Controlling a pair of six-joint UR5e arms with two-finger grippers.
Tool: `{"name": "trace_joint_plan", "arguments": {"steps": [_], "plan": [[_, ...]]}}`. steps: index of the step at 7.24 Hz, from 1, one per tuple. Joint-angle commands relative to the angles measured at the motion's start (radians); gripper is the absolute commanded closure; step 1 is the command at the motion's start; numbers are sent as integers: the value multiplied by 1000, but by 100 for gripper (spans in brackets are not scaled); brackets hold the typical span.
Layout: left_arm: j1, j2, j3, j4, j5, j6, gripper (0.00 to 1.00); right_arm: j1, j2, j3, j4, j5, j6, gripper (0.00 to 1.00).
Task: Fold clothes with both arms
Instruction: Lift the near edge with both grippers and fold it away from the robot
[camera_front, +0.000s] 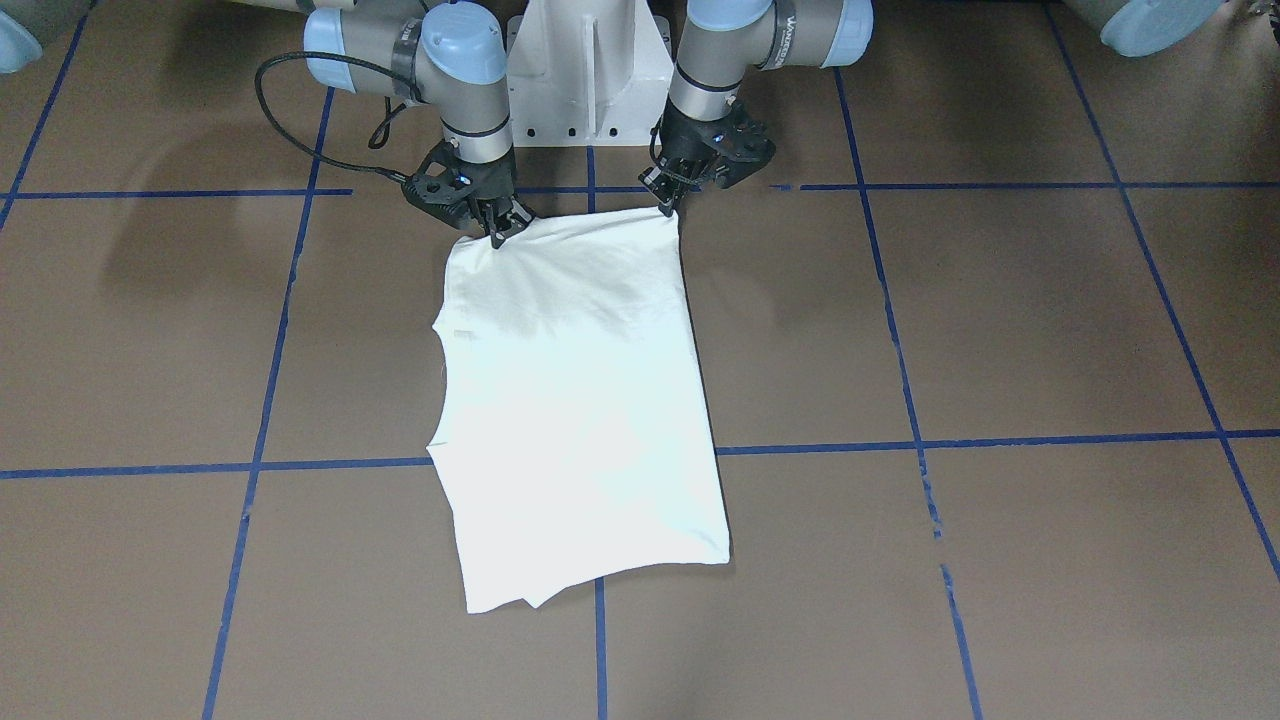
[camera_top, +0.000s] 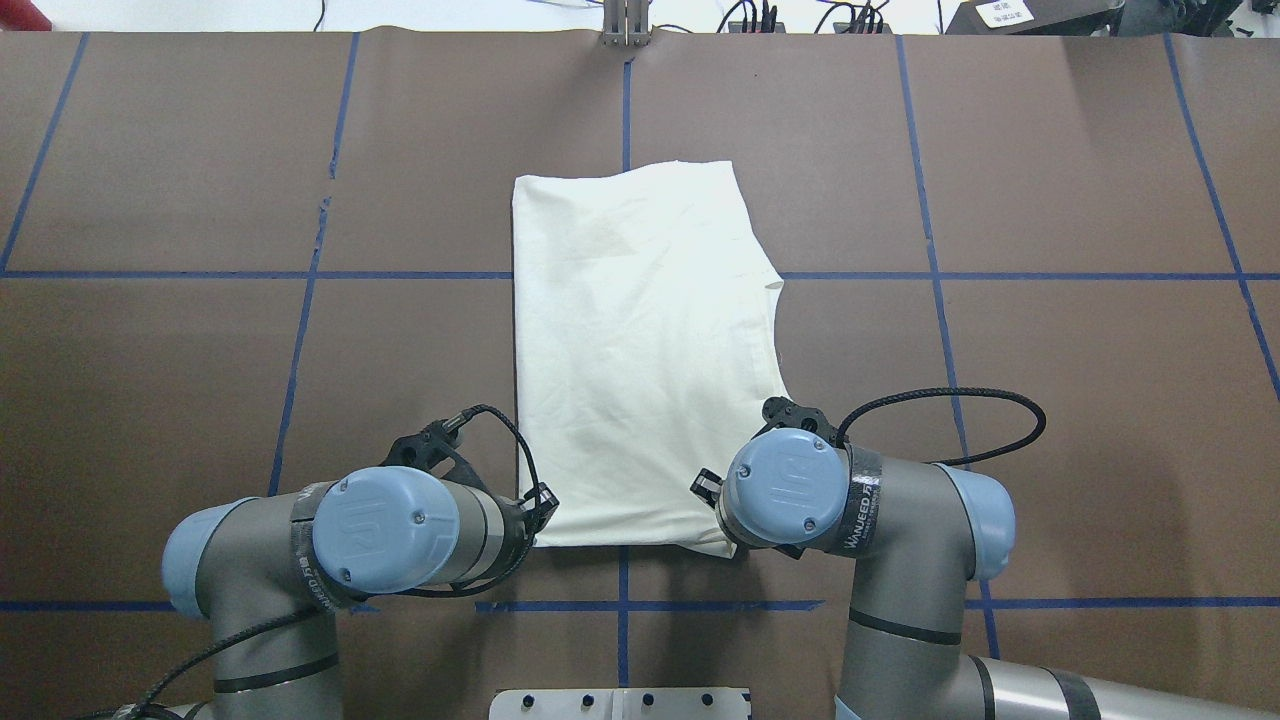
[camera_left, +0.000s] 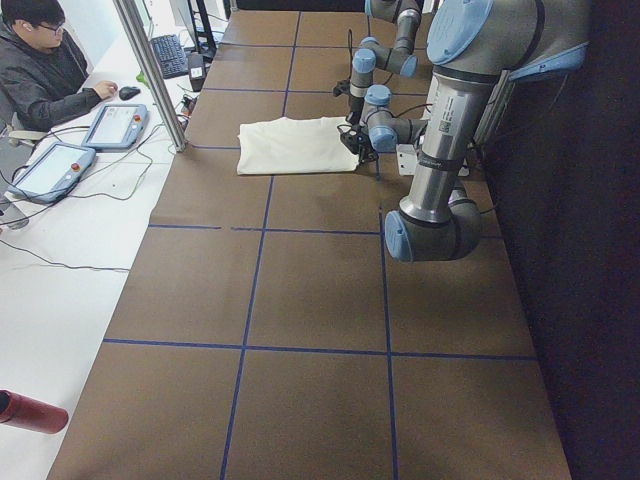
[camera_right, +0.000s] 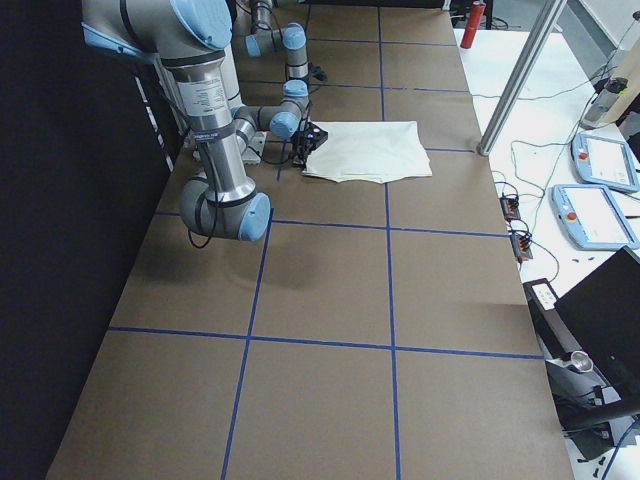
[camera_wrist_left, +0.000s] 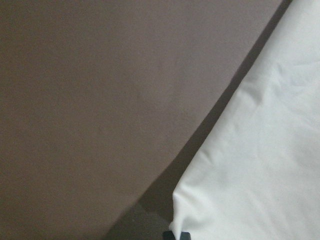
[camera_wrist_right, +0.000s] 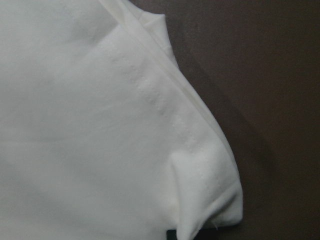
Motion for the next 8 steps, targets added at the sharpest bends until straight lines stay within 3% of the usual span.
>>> {"name": "trace_joint_plan", "arguments": {"steps": [1, 3, 6, 8], "plan": [[0, 0, -2, 0, 2, 0, 100, 22, 18, 7, 4, 26, 0, 100], [8, 6, -19, 9, 2, 0, 100, 26, 14, 67, 7, 28, 5, 100], [84, 24, -239, 202, 8, 41, 100, 3, -9, 151, 12, 35, -3, 100], [127, 30, -347, 267, 8, 41, 100, -49, -69, 286, 12, 37, -3, 100]]}}
